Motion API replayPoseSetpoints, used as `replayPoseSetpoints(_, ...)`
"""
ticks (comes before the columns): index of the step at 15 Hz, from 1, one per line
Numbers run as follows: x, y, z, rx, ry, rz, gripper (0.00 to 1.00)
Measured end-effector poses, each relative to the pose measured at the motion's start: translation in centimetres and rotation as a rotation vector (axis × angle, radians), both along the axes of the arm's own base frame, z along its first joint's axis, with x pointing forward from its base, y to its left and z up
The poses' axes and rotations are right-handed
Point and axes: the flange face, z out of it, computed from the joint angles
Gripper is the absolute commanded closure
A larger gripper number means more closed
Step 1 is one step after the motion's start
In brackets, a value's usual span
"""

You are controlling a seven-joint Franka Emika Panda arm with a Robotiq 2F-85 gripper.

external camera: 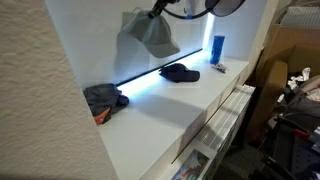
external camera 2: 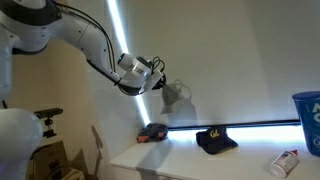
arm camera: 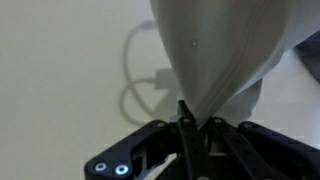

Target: Put the grey cap at the edge on top of the blue thing

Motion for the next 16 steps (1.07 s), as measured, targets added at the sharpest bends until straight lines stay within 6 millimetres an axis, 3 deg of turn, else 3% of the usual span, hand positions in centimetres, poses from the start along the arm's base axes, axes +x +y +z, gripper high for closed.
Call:
replayPoseSetpoints(5, -3.5, -16.2, 9.1, -0.086, -0.149, -0.182, 0.98)
replayPoseSetpoints(9, -8.9, -26.7, 13.3, -0.149, -0.208, -0.288, 0.98)
replayPoseSetpoints(13, -16.6, -36.0, 16.1, -0.134, -0.279, -0.423, 0.98)
replayPoseSetpoints(16, -24.4, -42.1, 18.1, -0.046, -0.405, -0.490, 0.98)
